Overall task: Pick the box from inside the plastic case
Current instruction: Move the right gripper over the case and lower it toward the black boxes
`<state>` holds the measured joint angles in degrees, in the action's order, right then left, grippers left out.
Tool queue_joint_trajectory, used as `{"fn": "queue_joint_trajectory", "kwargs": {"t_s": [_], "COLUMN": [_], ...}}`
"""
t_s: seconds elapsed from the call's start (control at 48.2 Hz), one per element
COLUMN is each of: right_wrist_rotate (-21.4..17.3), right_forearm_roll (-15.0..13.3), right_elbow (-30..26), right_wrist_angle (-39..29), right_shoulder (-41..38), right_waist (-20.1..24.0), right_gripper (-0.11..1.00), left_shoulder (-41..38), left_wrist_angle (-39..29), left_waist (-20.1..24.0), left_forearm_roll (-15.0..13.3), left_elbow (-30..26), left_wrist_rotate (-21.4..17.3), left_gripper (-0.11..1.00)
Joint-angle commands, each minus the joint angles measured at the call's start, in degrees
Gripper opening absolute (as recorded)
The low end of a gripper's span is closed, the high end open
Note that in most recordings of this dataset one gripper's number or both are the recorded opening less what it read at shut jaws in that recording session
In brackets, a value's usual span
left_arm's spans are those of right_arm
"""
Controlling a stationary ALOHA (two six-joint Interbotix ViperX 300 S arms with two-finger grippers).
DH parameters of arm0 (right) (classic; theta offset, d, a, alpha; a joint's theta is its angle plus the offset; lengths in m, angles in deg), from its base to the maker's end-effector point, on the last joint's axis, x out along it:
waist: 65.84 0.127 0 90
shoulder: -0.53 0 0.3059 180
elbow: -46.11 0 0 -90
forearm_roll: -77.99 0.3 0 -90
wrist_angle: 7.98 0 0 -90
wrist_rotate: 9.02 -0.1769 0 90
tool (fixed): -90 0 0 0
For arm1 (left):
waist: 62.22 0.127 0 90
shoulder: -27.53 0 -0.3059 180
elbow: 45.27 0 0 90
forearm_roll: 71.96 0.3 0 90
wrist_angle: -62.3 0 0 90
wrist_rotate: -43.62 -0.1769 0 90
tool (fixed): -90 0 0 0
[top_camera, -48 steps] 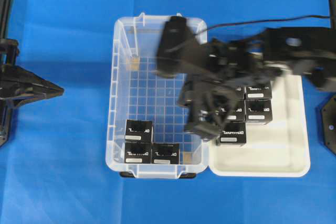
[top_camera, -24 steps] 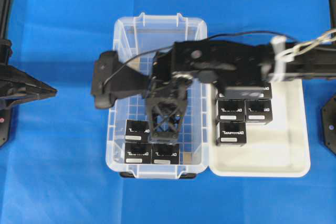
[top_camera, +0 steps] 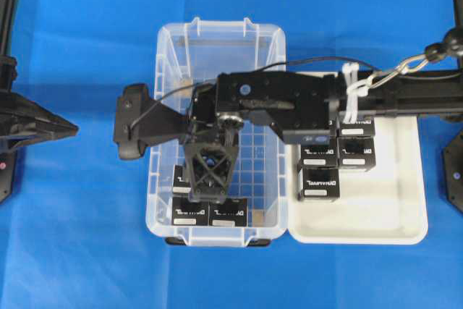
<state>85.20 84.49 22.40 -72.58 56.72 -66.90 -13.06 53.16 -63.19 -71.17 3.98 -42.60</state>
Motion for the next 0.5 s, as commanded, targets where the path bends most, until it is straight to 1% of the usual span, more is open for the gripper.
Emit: {"fn": "queue_joint_trajectory", "kwargs": {"t_s": [0.0, 0.062, 0.104, 0.145, 0.27, 0.477], "right_wrist_rotate": [0.0, 0.09, 0.09, 0.09, 0.09, 1.23], "right_forearm_roll": [0.26, 0.26, 0.35, 0.26, 0.26, 0.26], "right_elbow": [0.79, 1.58, 2.2, 2.64, 3.96, 4.04], "right_wrist_angle": [1.67, 3.25, 4.66, 5.8, 8.88, 10.46], "right_shoulder": [-0.88, -1.41, -1.76, -2.02, -2.81, -4.13], "right_waist": [0.18, 0.26, 0.26, 0.26, 0.26, 0.7], "right_gripper": [0.73, 0.89, 0.96, 0.99, 0.99, 0.99], "left_shoulder": [-0.18, -0.18, -0.18, -0.09, 0.53, 1.14], "left_wrist_angle": [0.18, 0.18, 0.09, 0.18, 0.18, 0.09], "left_waist": [-0.18, -0.18, -0.18, -0.18, -0.09, -0.18], "left_forearm_roll": [0.18, 0.18, 0.18, 0.18, 0.18, 0.18], "left_elbow": [-1.58, -1.58, -1.67, -1.67, -1.76, -1.93], "left_wrist_rotate": [-0.09, 0.0, 0.09, 0.09, 0.09, 0.09], "left_gripper": [-0.06, -0.06, -0.06, -0.06, -0.06, -0.06]}}
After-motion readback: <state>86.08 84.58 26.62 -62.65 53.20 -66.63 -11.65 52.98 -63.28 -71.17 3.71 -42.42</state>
